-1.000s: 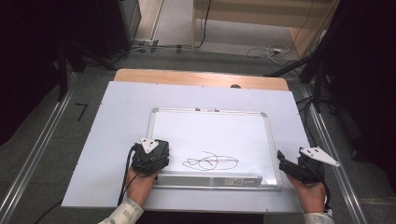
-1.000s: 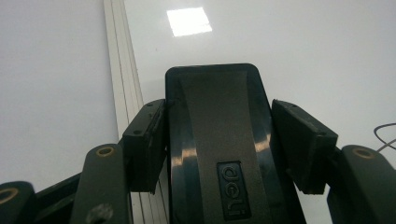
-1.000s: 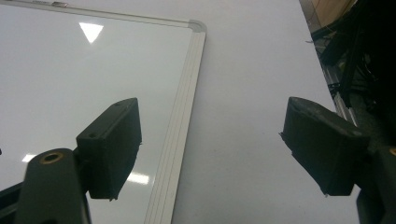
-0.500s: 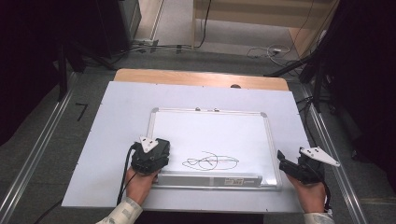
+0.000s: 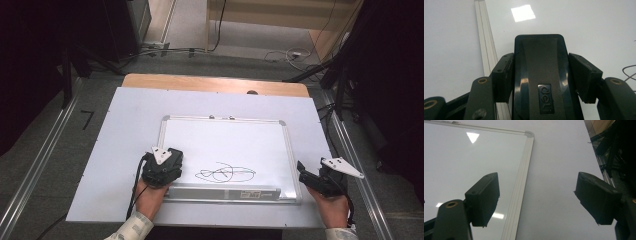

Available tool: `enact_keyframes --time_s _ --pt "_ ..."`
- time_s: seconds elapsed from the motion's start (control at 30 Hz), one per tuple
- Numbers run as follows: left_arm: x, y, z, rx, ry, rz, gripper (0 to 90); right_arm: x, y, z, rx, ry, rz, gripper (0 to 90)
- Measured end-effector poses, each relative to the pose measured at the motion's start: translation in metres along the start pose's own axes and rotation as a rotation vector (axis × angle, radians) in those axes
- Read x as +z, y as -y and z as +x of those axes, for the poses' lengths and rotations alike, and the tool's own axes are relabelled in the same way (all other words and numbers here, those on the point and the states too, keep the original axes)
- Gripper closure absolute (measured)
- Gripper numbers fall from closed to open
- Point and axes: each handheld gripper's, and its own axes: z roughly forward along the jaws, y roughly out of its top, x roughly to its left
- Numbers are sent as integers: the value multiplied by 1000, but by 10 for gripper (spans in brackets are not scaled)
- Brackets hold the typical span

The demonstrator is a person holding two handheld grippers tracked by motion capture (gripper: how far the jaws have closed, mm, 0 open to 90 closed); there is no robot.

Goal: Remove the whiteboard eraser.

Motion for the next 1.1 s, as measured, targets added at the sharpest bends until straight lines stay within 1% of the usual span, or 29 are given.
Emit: enact_keyframes --time_s 0.33,0.4,0.43,0.53,0.7,0.83,0.9,1.03,1.1 --pt "3 0 -3 1 -25 16 394 1 0 1 -2 2 4 183" --pt "4 0 -3 -3 -24 20 388 1 0 1 -1 2 4 182" --pt "4 0 -3 -13 -20 20 388 1 0 1 -1 2 4 182" --pt "5 0 -3 -17 -20 18 393 0 0 1 -2 2 4 182" --pt "4 -2 -1 -17 -10 27 400 0 0 1 -4 1 1 183" --pt "4 -3 1 -16 -10 27 401 0 0 0 -1 -1 -1 183" --pt "3 -3 0 -17 -17 14 401 0 0 0 0 -1 -1 183" --pt "-6 -10 -2 1 -16 -32 400 0 0 0 -1 -2 -2 183" --pt "-7 -11 -2 -5 -11 -37 400 0 0 0 -3 -2 -1 182"
